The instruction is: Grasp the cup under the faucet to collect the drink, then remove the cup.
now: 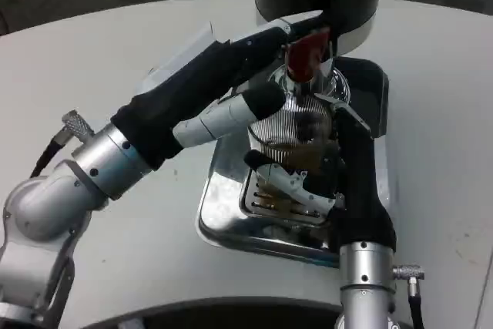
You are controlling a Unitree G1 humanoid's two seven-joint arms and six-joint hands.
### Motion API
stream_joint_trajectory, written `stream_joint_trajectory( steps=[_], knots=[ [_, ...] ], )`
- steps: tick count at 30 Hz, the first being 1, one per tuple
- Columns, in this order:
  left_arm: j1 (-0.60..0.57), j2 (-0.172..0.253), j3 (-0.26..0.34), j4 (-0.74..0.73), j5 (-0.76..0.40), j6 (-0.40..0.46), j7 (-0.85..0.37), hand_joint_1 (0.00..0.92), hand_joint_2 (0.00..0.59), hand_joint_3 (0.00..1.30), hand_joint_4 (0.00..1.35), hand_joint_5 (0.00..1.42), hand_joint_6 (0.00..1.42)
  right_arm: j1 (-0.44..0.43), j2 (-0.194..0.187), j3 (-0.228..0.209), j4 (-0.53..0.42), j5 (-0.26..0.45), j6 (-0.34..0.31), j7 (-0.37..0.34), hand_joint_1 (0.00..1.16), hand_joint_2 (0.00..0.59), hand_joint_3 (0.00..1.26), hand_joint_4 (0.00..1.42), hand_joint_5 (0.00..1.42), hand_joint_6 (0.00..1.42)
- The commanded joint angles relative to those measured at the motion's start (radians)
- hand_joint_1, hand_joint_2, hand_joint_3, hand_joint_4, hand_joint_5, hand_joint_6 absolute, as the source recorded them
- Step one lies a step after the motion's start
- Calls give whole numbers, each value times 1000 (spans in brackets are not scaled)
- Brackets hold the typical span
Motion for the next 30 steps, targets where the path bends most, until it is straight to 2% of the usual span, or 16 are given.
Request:
stream_joint_trajectory(
  steps=[1, 7, 14, 30],
  knots=[
    [41, -15, -6, -27, -26, 52, -31, 0, 70, 179, 79, 179, 66, 35, 2, -3, -26, -3, 19, -3, 982, 159, 654, 728, 822, 725],
    [50, -29, 7, -61, -79, 109, -48, 0, 70, 159, 3, 145, 58, 46, -2, -3, -46, -4, 26, -2, 981, 159, 674, 738, 841, 744],
    [53, -38, 23, -103, -116, 154, -60, 0, 70, 98, 0, 125, 58, 57, -6, -4, -70, -4, 32, 3, 981, 159, 681, 746, 844, 768],
    [64, -44, 62, -203, -140, 214, -56, 0, 68, 85, 0, 124, 58, 72, -9, -6, -97, -4, 33, 2, 981, 159, 683, 747, 861, 779]
  ],
)
